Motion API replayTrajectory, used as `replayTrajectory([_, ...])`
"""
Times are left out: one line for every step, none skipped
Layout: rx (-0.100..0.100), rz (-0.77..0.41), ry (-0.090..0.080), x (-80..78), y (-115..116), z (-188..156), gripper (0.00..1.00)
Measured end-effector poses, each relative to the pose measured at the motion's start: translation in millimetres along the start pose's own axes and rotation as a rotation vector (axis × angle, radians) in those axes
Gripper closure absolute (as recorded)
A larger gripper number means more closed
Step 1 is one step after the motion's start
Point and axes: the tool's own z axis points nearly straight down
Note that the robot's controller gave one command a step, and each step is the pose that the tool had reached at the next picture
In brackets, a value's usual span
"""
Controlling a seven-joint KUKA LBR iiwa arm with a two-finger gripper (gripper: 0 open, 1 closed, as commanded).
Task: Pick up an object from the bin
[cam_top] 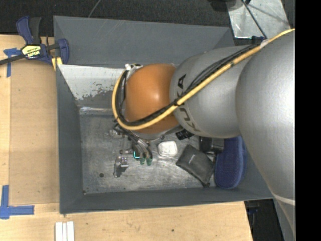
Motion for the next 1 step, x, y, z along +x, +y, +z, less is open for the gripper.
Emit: replayTrajectory([-0.007,-0.052,-0.015,13.0,-53.6,65.0,0.00])
